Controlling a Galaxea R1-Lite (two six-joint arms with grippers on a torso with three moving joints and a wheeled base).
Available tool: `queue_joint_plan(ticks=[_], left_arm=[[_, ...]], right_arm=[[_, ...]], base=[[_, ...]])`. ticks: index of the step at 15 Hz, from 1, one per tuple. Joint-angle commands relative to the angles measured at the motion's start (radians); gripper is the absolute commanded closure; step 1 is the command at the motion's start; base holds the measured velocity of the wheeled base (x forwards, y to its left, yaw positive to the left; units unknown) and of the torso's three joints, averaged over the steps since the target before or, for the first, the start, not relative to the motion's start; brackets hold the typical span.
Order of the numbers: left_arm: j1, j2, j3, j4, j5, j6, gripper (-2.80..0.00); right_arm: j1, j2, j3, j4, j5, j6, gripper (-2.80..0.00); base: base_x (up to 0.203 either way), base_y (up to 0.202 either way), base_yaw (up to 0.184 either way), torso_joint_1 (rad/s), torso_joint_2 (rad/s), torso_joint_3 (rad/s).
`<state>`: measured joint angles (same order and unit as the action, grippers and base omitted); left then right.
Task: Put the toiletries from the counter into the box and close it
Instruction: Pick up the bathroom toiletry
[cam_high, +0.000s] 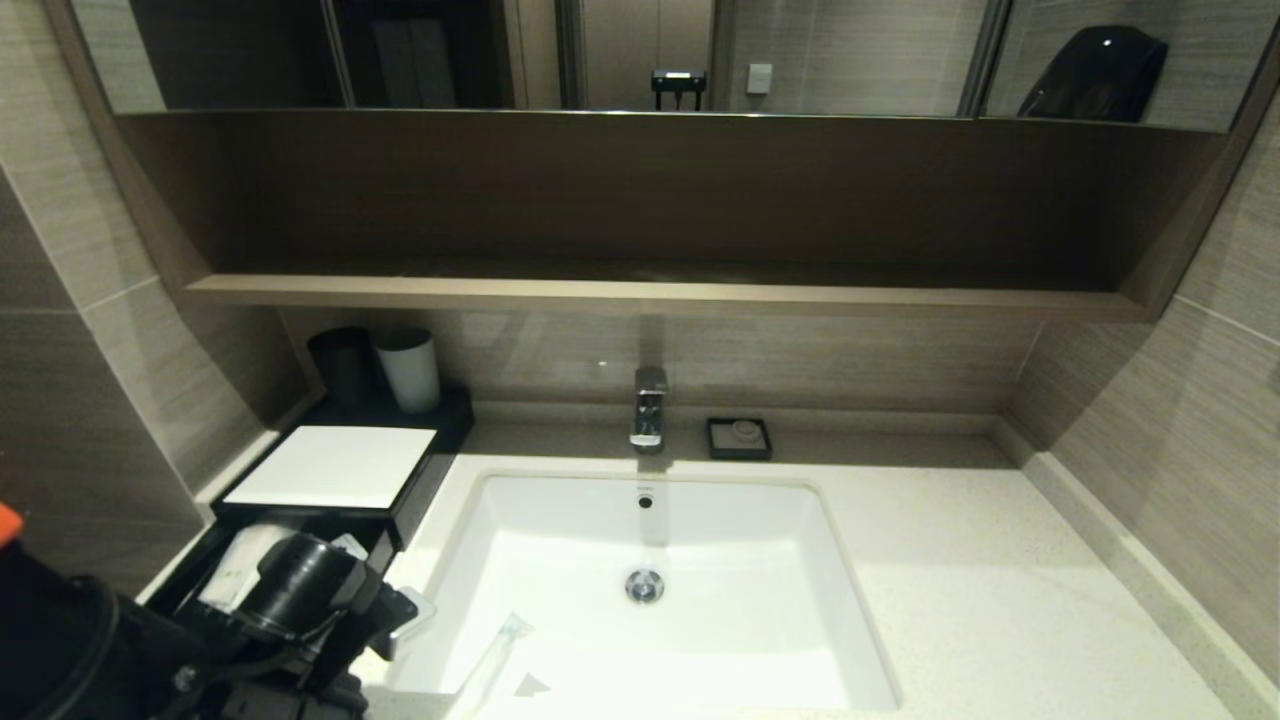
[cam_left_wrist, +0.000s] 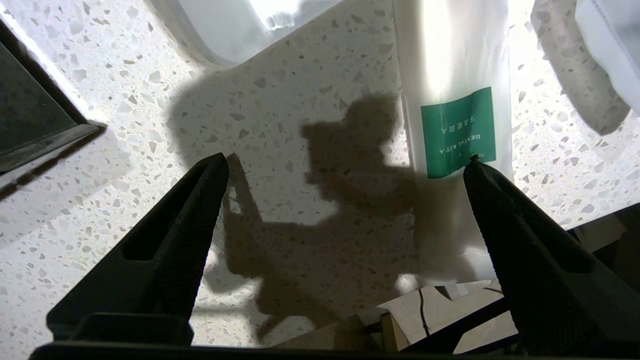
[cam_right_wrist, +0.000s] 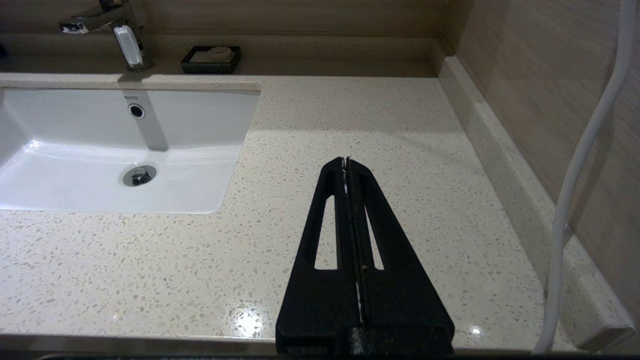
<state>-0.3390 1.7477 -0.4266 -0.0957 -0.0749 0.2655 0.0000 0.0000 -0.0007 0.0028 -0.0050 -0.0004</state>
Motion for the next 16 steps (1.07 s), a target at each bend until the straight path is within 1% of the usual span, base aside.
queue_joint_plan(ticks=[1, 7, 16], left_arm=[[0.0, 0.001, -0.003, 0.004, 0.0, 0.0, -2.8], [0.0, -0.004, -0.011, 0.028, 0.001, -0.003, -2.8], [0.0, -0.005, -0.009, 0.031, 0.001, 0.012, -2.8]], right_arm=[[0.0, 0.0, 0.001, 0.0, 0.0, -0.001, 0.0], [0.0, 0.0, -0.001, 0.0, 0.0, -0.001, 0.0], [0.0, 0.0, 0.001, -0.001, 0.0, -0.001, 0.0]], base=[[0.0, 0.0, 0.0, 0.0, 0.0, 0.0], [0.0, 0.0, 0.0, 0.0, 0.0, 0.0], [0.0, 0.0, 0.0, 0.0, 0.0, 0.0]])
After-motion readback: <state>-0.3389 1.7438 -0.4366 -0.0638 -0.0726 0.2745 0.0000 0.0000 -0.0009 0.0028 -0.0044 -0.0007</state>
